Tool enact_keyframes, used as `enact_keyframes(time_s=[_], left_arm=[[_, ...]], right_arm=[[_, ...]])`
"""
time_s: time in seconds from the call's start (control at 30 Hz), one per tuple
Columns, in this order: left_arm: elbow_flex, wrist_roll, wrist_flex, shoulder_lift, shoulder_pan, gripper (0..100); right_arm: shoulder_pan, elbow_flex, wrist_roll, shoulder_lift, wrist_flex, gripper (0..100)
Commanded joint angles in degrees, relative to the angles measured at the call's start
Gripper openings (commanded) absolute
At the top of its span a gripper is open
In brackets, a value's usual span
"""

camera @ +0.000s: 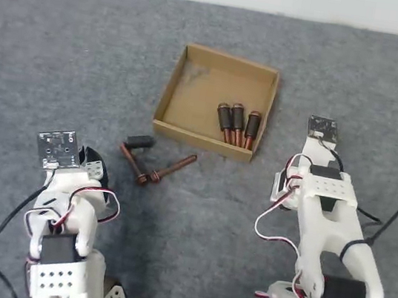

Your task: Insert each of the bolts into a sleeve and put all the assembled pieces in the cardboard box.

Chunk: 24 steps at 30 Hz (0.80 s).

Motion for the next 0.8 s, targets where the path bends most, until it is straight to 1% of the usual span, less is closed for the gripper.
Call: enact_keyframes(time_s=[0.0,0.07,0.1,0.23,0.3,0.53,0.77], left_arm=[[-0.57,-0.53,-1.85,0.79,-0.09,2],[-0.57,-0.53,-1.85,0.79,-0.09,2],[-0.57,-0.53,-1.85,0.79,-0.09,2],[-0.57,-0.53,-1.76,0.79,-0.09,2],[-0.57,-0.53,-1.76,0.79,-0.09,2],[-0.57,-0.53,-1.76,0.79,-0.09,2],[-0.57,-0.53,-1.85,0.79,-0.09,2]], right_arm=[[-0.75,0.26,1.05,0.4,-0.13,16.8],[-0.84,1.05,1.05,0.4,-0.75,19.9],[-0.84,1.23,1.05,0.4,-0.75,19.5],[-0.57,1.14,0.97,0.4,-0.92,11.9],[-0.48,1.14,0.97,0.4,-2.86,8.6],[-0.48,1.14,0.97,0.4,-3.91,0.9],[-0.84,1.05,0.53,-0.4,-1.27,0.7]])
